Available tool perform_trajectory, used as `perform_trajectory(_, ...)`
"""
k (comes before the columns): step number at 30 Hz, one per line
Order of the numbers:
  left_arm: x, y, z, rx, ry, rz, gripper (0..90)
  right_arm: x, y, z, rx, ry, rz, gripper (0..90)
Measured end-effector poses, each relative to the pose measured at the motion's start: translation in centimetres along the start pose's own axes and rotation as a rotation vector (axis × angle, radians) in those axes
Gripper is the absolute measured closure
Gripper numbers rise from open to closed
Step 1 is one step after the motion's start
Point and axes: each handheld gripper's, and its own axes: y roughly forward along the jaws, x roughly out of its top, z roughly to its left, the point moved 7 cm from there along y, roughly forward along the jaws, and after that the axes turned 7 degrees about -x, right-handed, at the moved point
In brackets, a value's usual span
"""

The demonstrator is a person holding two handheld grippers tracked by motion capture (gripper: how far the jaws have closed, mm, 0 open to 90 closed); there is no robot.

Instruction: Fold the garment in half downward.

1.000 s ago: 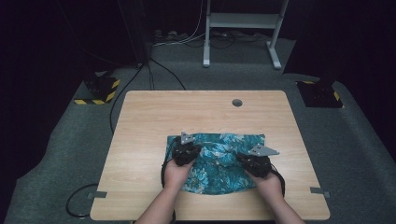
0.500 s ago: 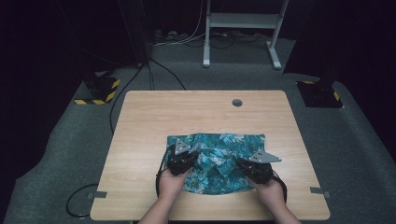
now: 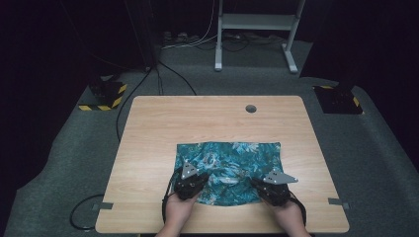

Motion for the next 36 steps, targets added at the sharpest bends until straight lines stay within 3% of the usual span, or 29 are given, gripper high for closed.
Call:
perform_trajectory(6, -0.9, -0.1, 0.0, -0.004, -0.013, 0.004, 82.0, -1.0, -0.1, 0.1, 0.003, 0.009, 0.014, 78.1)
perform_trajectory(9, -0.9, -0.4, 0.0, -0.002, -0.011, 0.001, 74.4, -1.1, -0.3, -0.1, 0.008, 0.024, 0.008, 74.5)
perform_trajectory(17, 1.6, -1.5, 0.4, 0.010, 0.003, -0.057, 54.4, 1.4, -1.5, -2.2, -0.023, 0.069, -0.066, 61.0)
perform_trajectory(19, 2.4, -1.4, 1.2, 0.032, 0.004, -0.059, 49.9, 2.0, -1.5, -2.8, -0.038, 0.078, -0.071, 56.8)
perform_trajectory(22, 2.8, -0.8, 2.5, 0.041, -0.027, -0.052, 44.4, 2.5, -0.6, -3.4, -0.049, 0.099, -0.048, 50.4)
perform_trajectory(24, 3.0, -0.5, 3.3, 0.053, -0.035, -0.060, 40.4, 2.6, 0.2, -3.6, -0.065, 0.094, -0.028, 41.9)
perform_trajectory(28, 2.2, 0.6, 4.6, 0.068, -0.076, -0.014, 33.4, 2.4, 1.9, -3.9, -0.083, 0.107, 0.015, 34.3)
perform_trajectory(31, 1.3, 1.2, 4.3, 0.073, -0.057, 0.018, 29.9, 2.0, 2.5, -3.5, -0.072, 0.103, 0.034, 26.7)
perform_trajectory(36, 0.2, 0.8, 3.2, 0.059, -0.025, 0.040, 24.8, 1.4, 2.4, -2.4, -0.029, 0.087, 0.042, 20.9)
